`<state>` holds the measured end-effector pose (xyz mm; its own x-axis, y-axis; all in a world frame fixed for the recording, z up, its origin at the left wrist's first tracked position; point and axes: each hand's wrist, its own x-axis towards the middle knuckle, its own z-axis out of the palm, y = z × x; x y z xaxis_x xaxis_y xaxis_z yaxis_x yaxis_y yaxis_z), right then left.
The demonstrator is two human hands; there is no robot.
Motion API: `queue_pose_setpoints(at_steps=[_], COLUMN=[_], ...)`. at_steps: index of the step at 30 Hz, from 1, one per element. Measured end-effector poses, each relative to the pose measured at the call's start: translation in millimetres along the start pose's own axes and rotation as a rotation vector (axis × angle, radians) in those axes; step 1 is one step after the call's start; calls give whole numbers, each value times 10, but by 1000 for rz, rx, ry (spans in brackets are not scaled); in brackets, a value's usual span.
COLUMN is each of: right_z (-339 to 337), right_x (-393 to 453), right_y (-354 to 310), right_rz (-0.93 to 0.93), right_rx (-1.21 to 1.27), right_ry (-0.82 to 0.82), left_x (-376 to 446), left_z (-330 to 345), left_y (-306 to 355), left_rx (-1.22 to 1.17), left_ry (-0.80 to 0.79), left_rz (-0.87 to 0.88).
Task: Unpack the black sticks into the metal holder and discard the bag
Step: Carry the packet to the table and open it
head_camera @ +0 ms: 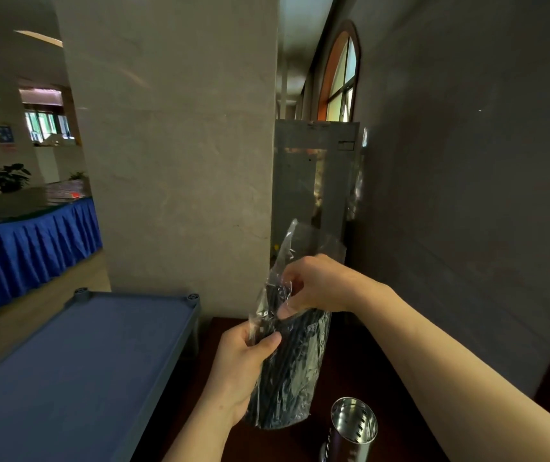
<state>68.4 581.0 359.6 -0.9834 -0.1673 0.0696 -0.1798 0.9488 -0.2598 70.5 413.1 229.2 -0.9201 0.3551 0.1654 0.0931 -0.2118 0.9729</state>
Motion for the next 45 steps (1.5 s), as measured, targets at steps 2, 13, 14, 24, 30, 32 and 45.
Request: queue_pose_setpoints(at_steps=[2, 13, 14, 24, 30, 32, 45], right_z=[46, 123, 132, 326, 263, 212, 118], right_x=[0, 7, 10, 0, 37, 43, 33], right_y=[5, 168, 181, 356, 392, 411, 438], right_rz=[13, -23, -30, -63, -85, -68, -20], right_rx=[-27, -136, -147, 2, 153, 206, 308], right_ry=[-45, -171, -161, -140, -39, 39, 241], left_x=[-23, -38, -28, 36, 172, 239, 487], left_z=[-1, -23, -33, 12, 142, 156, 221], left_y=[-21, -155, -171, -350, -324, -281, -134], left_rx=[-20, -69, -80, 23, 98, 103, 49], left_ry=[-20, -55, -55, -258, -240, -204, -6], left_rz=[-18, -122, -148, -233, -177, -134, -33])
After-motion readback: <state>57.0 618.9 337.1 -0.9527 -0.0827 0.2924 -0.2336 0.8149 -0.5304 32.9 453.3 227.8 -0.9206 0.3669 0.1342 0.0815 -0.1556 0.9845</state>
